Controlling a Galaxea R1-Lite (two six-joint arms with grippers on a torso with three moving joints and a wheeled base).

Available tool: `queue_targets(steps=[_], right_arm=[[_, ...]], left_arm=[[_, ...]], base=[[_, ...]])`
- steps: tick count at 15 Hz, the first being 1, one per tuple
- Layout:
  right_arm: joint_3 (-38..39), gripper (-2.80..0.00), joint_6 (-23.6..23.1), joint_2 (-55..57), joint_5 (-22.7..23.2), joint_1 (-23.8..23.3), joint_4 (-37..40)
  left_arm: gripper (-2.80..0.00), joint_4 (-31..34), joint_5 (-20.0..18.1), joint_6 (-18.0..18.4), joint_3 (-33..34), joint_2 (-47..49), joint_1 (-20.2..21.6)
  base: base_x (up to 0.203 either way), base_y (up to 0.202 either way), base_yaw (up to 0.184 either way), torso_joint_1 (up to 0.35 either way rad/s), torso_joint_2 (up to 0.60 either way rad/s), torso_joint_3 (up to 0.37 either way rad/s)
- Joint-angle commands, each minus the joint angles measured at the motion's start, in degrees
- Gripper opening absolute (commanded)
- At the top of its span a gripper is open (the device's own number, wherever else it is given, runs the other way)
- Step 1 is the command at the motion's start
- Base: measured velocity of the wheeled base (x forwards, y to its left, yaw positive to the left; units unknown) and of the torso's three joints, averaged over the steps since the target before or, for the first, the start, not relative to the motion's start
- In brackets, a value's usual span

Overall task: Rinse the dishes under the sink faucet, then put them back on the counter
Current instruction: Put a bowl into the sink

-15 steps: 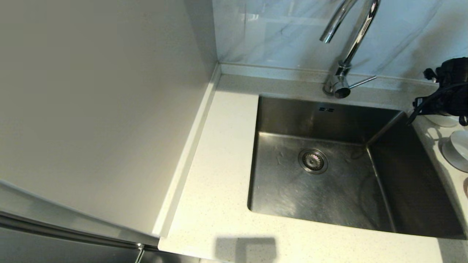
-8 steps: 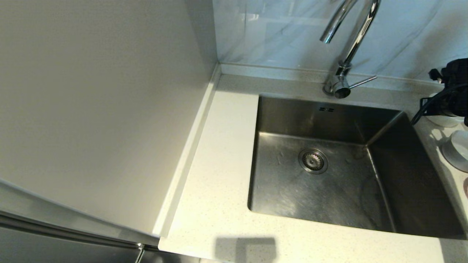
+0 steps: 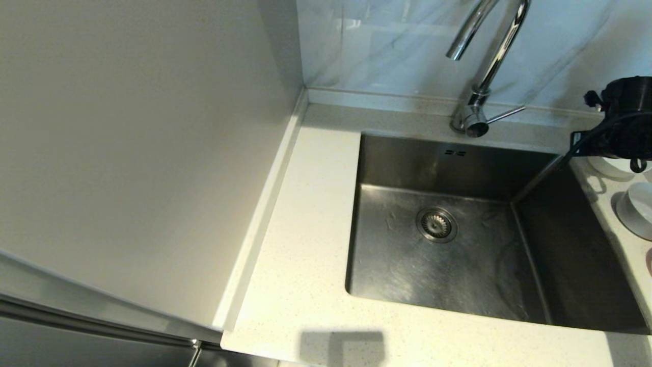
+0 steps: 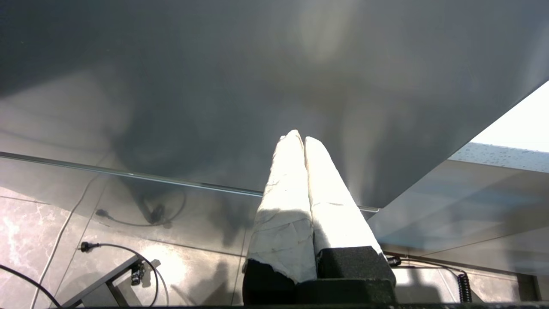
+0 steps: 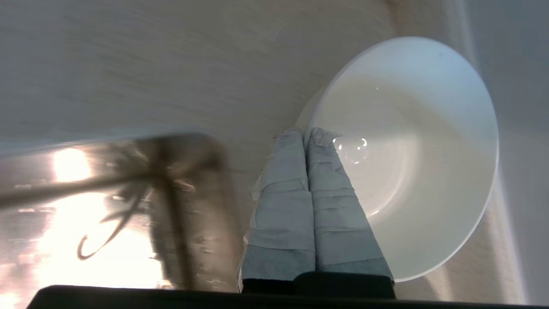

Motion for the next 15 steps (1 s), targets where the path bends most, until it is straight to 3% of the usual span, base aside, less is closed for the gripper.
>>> queue_targets(steps=[1,6,11,13,15], right_arm=[[0.0,-2.80,-0.1,-1.1,-1.3,2.0,-0.8],[2.1,-2.80,0.1,-6.2,-3.1,7.2,-0.8],[22.2,-2.80,2.0,-16.3,-3.2,13.5,-0.8],[31.2,-2.80,4.7,-17.8,-3.6,16.7,-1.1],[35.3,-2.80,7.5,-15.8,-4.0,18.9,-3.2]], left_arm=[[-2.80,0.0,0.0,-0.1,0.0,-0.2,0.0],[-2.80,0.0,0.0,0.0,0.0,-0.2,0.0],[-2.80,0.0,0.0,-0.1,0.0,-0.2,0.0],[-2.80,0.0,0.0,0.0,0.0,-0.2,0.0],[-2.80,0.0,0.0,-0.1,0.0,-0.2,0.0]], base=[[0.000,0.000,0.000,0.000,0.00,0.000],[0.000,0.000,0.000,0.000,0.00,0.000],[0.000,0.000,0.000,0.000,0.00,0.000],[0.000,0.000,0.000,0.000,0.00,0.000],[0.000,0.000,0.000,0.000,0.00,0.000]])
